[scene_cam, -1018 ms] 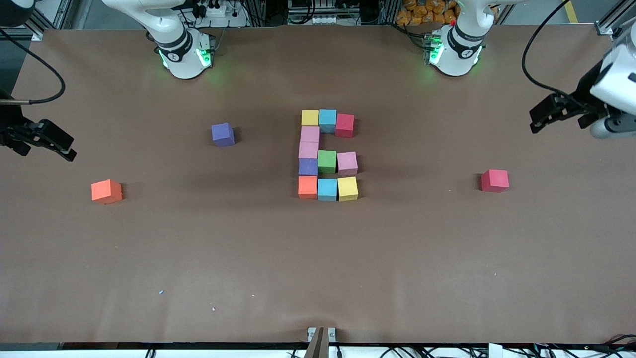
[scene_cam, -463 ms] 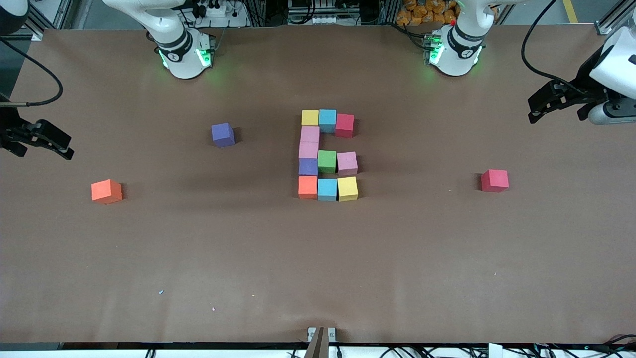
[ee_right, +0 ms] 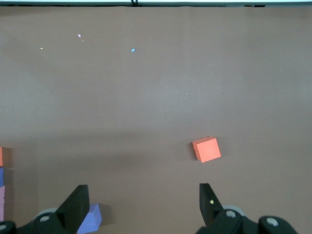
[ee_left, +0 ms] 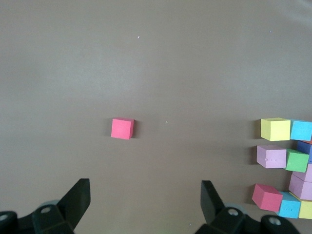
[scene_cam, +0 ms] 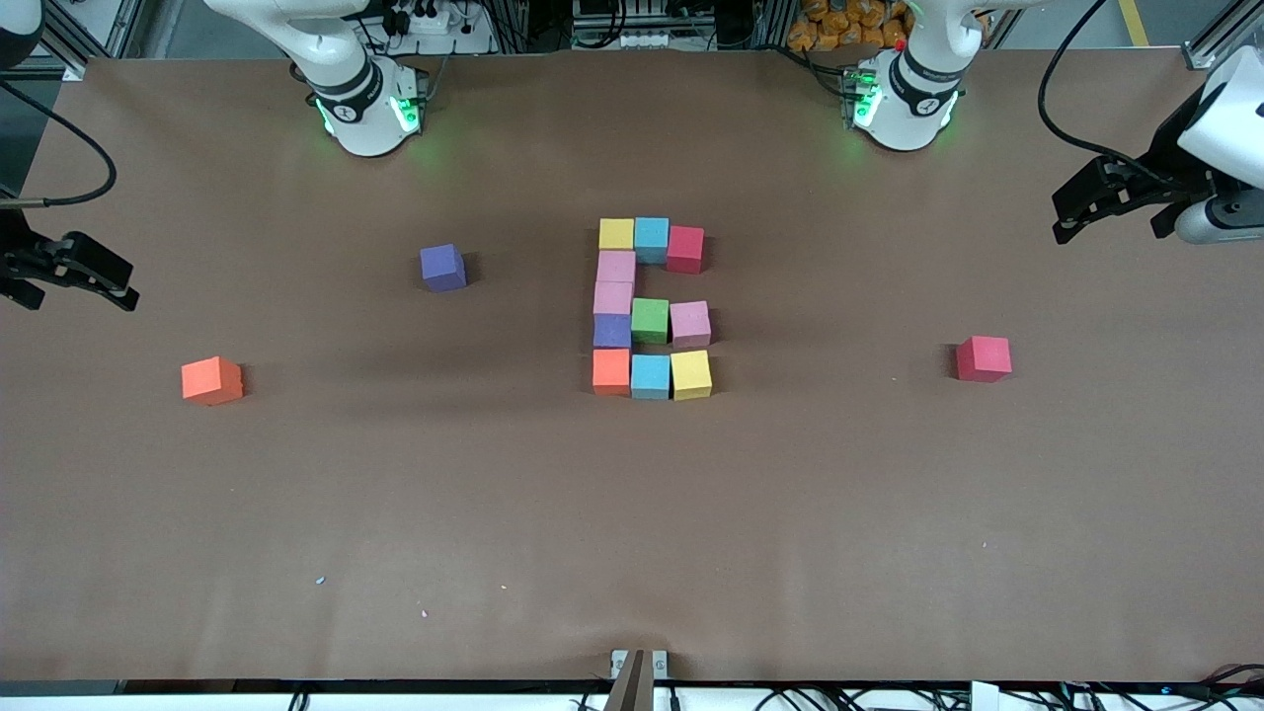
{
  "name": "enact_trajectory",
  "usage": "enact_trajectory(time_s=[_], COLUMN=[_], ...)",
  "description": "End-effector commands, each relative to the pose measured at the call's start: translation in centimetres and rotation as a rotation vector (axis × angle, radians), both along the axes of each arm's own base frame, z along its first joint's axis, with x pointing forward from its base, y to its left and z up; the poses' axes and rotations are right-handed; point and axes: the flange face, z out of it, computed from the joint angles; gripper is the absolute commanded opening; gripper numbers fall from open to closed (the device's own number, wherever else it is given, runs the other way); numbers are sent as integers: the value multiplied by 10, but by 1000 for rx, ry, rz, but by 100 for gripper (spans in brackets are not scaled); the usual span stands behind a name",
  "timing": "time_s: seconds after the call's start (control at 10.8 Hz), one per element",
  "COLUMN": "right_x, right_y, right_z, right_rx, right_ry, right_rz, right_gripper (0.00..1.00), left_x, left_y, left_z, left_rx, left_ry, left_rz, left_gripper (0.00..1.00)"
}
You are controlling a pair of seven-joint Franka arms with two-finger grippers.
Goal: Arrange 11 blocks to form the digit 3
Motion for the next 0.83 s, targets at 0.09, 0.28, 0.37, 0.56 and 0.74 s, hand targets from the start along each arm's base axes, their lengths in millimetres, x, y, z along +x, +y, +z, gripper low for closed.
enact_trajectory(time_s=[0.09,0.28,0.37,0.56,0.74], right_x=[0,0,0,0,0], right_y=[-3,-4,-4,-4,-5], right_z=[3,5,5,5,5], right_rx=[4,7,6,7,6], right_ry=[4,-2,-2,-2,-2], right_rz=[9,0,1,-2,1], right_gripper=[100,100,100,100,100], left_x=[-3,-4,-3,-4,-4], left_y=[0,0,0,0,0], left_z=[6,7,6,7,7], left_rx=[-18,-16,-16,-16,-16], left_ry=[2,0,2,0,0], left_rz=[6,6,6,6,6], left_gripper=[100,100,100,100,100])
